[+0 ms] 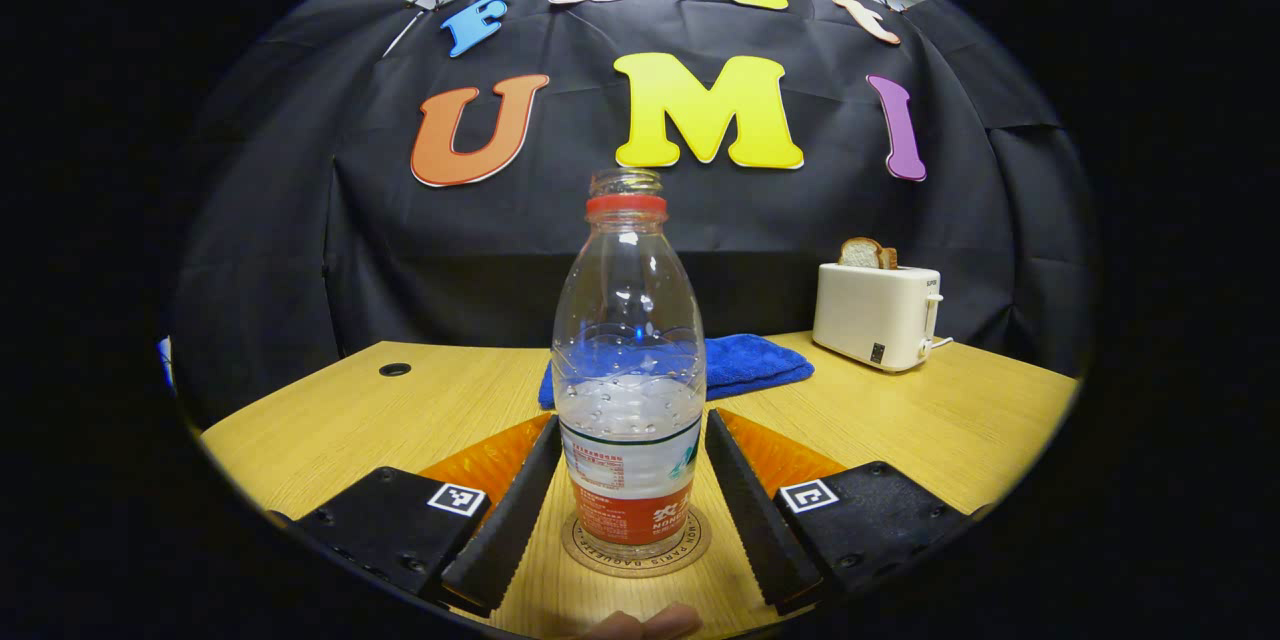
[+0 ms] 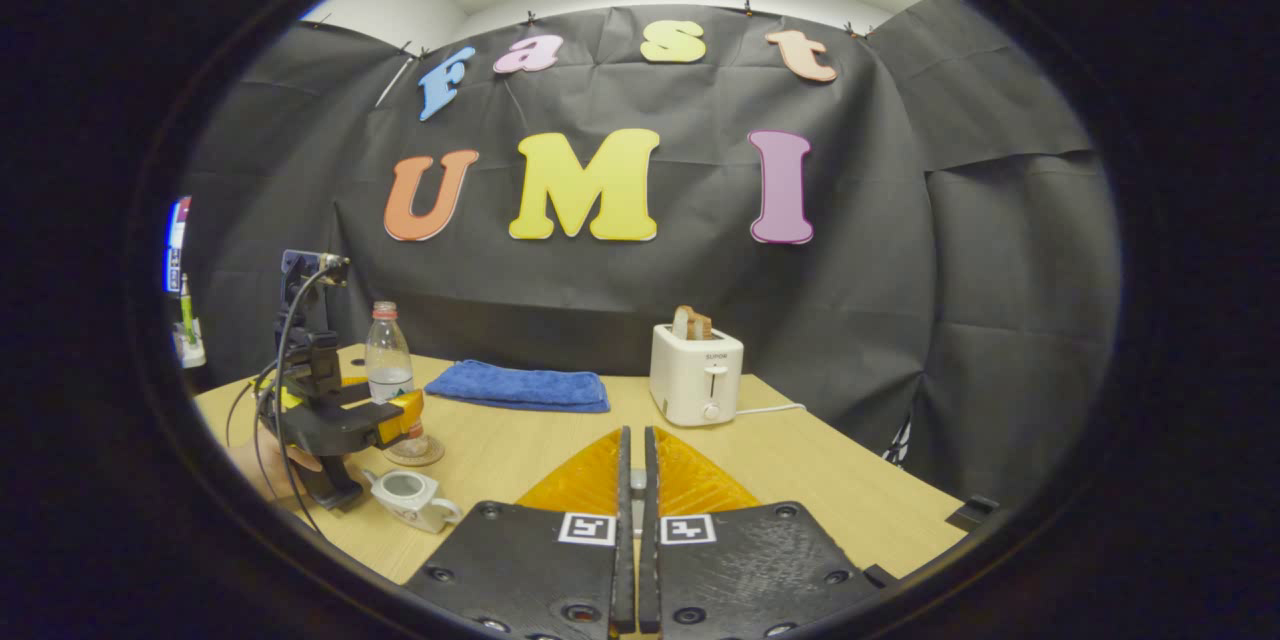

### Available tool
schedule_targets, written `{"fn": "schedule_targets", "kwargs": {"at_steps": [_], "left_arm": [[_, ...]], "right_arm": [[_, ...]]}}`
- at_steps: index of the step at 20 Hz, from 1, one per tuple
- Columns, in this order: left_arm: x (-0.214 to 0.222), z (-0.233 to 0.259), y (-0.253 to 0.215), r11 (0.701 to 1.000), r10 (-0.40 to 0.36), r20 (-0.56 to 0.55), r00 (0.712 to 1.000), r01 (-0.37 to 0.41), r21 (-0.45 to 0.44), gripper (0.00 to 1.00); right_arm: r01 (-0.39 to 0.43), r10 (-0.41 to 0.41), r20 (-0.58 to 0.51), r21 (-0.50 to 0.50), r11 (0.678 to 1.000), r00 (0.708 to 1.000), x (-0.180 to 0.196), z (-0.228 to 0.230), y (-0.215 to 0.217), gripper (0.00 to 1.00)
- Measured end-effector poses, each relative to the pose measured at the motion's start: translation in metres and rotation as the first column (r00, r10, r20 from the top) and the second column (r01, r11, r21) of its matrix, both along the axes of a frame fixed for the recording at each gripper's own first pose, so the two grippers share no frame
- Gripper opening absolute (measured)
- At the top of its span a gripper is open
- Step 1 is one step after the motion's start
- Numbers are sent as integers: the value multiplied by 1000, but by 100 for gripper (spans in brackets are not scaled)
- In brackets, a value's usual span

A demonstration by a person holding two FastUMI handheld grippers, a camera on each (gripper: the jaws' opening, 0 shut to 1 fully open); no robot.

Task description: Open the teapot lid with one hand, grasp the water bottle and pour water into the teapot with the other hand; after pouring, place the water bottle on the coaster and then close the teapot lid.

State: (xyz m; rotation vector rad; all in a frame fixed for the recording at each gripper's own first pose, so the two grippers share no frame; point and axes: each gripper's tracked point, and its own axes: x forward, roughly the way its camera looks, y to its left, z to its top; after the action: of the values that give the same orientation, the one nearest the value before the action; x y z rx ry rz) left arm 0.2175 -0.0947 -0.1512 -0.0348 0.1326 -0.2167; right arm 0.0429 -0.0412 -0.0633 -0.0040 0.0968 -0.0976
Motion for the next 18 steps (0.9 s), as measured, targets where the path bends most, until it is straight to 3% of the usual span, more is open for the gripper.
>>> {"fn": "schedule_targets", "kwargs": {"at_steps": [4,10,14,16,18], "left_arm": [[-11,8,2,1000,-4,5,1000,4,-10,97],[-47,22,27,998,49,27,998,-48,-30,97],[-84,43,56,993,117,75,990,-119,26,97],[-104,50,66,989,125,85,989,-130,68,96],[-122,59,71,992,113,74,991,-118,55,96]], "right_arm": [[0,0,8,-7,1000,1000,-2,3,2,0],[-35,35,13,-33,999,999,-1,-1,21,1],[-80,80,14,-40,996,997,1,-10,41,2],[-115,116,5,-37,993,993,2,-17,56,3],[-146,146,2,-40,988,989,4,-18,71,3]]}}
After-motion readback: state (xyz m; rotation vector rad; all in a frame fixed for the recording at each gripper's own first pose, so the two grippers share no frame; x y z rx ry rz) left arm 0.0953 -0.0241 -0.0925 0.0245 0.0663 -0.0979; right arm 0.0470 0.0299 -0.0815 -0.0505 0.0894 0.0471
